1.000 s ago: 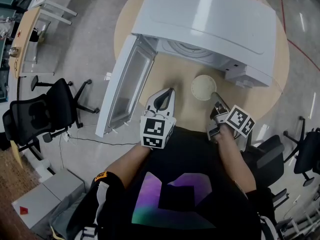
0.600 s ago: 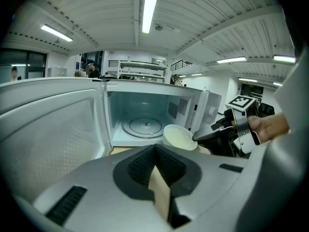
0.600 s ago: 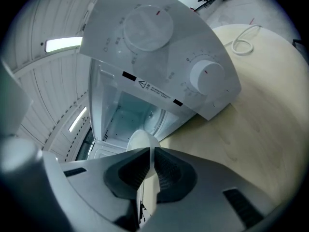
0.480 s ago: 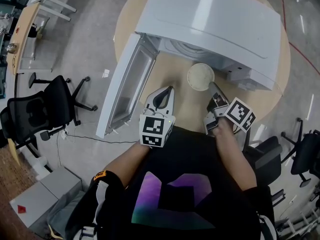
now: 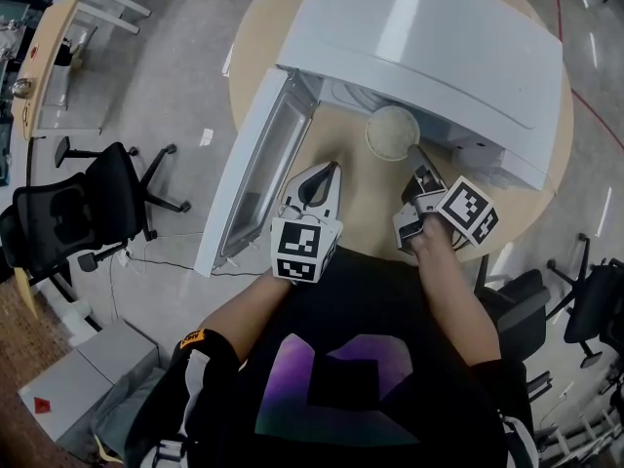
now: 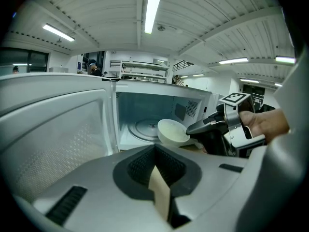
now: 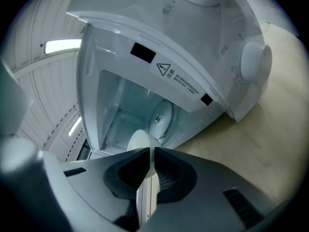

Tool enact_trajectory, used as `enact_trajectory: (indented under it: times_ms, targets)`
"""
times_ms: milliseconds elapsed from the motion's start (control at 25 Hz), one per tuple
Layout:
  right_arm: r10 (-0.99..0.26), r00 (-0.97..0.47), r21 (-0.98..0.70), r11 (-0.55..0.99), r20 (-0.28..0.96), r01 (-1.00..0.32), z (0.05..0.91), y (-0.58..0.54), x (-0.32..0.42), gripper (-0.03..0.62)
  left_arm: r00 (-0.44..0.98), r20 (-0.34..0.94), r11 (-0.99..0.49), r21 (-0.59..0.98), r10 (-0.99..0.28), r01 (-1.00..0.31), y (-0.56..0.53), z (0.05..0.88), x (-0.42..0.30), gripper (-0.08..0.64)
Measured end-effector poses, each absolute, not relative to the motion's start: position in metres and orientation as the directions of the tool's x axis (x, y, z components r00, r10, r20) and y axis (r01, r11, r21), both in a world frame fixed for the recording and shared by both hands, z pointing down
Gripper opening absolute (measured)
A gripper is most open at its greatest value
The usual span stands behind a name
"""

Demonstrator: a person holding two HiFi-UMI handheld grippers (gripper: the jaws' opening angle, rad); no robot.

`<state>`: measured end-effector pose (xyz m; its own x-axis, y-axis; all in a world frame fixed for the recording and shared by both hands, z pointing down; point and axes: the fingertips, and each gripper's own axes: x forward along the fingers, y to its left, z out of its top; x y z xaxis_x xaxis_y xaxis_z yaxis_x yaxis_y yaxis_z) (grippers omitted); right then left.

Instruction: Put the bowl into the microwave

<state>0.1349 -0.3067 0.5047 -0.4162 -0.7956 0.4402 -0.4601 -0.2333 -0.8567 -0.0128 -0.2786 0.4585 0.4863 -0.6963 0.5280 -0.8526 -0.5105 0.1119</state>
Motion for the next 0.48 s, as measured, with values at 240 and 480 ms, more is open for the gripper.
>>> enact_trajectory:
  times_ms: [240, 480]
  targets:
    - [-0.809, -0.388, -0.859, -0.257, 0.442, -0.442, 0.508, -0.326, 0.131, 0.043, 0.494, 0.529, -0.516, 0.118, -0.690, -0.848, -0.297, 0.460, -0.016, 0.046]
    - [-0.828, -0.353, -0.865, -0.275, 0.435, -0.420, 0.510, -0.351, 0.130, 0.043, 0.509, 0.528, -0.525, 0.134, -0.680, -0.841, -0.317, 0.464, -0.014, 0.046]
